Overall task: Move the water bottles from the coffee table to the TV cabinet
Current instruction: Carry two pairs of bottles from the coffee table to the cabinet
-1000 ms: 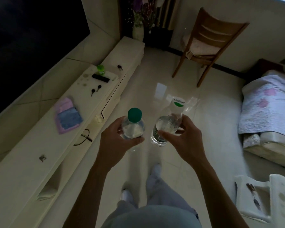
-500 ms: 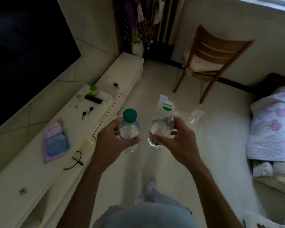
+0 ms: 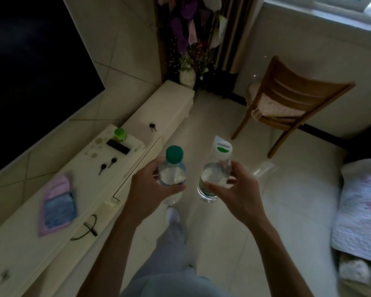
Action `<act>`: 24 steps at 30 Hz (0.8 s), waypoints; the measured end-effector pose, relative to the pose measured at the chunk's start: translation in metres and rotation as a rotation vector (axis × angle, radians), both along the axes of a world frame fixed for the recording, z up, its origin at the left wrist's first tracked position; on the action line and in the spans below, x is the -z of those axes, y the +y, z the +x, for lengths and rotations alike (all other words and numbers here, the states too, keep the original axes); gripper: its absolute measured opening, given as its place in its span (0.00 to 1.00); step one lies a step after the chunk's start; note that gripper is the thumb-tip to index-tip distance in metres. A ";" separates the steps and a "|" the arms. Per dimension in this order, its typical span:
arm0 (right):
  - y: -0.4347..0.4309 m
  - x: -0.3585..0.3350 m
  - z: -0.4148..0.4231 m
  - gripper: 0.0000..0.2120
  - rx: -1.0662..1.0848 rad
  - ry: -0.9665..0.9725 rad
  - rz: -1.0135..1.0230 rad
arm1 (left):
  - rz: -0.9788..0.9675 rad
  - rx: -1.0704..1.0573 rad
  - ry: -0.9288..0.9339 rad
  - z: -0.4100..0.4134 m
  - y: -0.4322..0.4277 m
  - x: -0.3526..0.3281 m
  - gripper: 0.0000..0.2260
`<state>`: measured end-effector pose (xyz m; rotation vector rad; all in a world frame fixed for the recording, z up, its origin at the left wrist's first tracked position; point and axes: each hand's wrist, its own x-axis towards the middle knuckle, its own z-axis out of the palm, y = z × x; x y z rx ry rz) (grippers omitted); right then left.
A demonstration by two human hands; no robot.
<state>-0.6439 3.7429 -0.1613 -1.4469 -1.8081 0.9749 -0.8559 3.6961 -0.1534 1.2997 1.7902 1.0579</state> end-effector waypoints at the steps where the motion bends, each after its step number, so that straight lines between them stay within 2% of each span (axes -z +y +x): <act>1: 0.014 0.001 -0.002 0.32 -0.003 -0.003 -0.009 | -0.001 0.001 -0.009 -0.002 0.014 0.003 0.27; 14: 0.220 -0.006 -0.038 0.34 0.044 -0.072 -0.051 | -0.021 0.041 -0.071 -0.035 0.228 0.011 0.30; 24: 0.330 0.003 -0.060 0.35 -0.022 -0.057 -0.101 | -0.098 -0.052 -0.126 -0.051 0.324 0.017 0.29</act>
